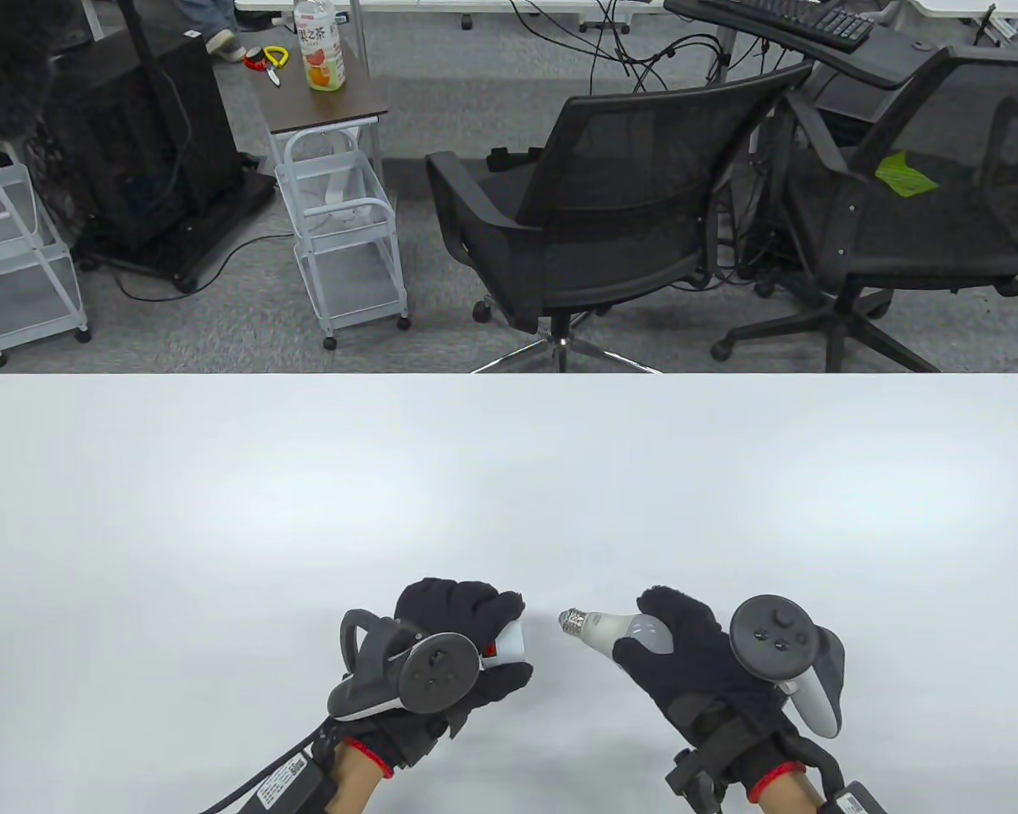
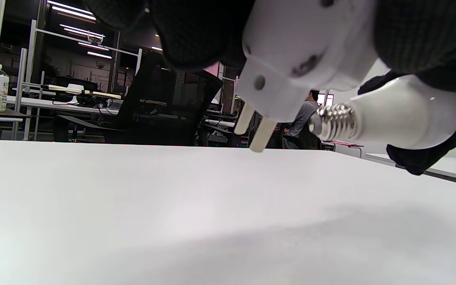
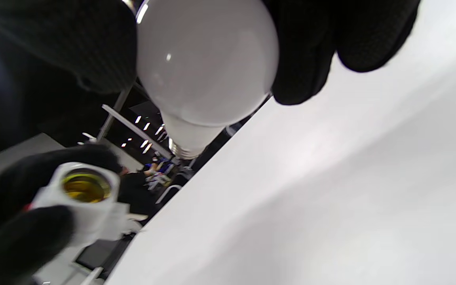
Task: Unscrew light bulb from socket
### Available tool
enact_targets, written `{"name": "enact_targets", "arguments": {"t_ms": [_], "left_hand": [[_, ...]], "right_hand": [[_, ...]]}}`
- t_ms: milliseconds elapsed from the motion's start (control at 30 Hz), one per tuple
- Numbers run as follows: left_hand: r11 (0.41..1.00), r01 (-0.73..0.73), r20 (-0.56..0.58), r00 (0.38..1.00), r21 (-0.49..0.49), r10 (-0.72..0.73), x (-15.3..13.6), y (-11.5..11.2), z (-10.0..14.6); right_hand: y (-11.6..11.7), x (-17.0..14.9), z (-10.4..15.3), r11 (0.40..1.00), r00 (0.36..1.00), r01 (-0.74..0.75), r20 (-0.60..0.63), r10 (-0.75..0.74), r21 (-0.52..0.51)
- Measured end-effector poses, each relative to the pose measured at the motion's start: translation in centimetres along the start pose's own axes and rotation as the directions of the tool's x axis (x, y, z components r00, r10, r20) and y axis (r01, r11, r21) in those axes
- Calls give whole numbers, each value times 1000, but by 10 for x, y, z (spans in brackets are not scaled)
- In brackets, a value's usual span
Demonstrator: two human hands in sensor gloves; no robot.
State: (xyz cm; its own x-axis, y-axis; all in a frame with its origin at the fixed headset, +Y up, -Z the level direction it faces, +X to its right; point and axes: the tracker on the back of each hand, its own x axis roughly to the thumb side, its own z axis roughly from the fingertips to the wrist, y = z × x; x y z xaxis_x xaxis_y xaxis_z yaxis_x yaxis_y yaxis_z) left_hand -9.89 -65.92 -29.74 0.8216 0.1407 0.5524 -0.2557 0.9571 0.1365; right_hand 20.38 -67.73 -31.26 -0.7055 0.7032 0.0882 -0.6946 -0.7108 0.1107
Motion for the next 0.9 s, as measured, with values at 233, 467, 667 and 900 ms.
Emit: {"name": "enact_targets", "arguments": {"t_ms": [233,467,667,900], "left_hand": [[1000,21,7,1000,-5,-21,1,-1,1],[999,31,6,1000,-9,-31,1,-1,1],[999,42,5,999,-23,-42,2,-2,2],[996,74,20,997,-45,-73,4,-4,1]], "right_hand": [[1,-18,-8,902,888,-425,-227,399,-73],[15,-23,-15,843,804,-538,-297,515,5],[24,-21,-17,784,743,-618,-281,607,58],[30,-22,-19,793,755,-600,-258,603,99]]}}
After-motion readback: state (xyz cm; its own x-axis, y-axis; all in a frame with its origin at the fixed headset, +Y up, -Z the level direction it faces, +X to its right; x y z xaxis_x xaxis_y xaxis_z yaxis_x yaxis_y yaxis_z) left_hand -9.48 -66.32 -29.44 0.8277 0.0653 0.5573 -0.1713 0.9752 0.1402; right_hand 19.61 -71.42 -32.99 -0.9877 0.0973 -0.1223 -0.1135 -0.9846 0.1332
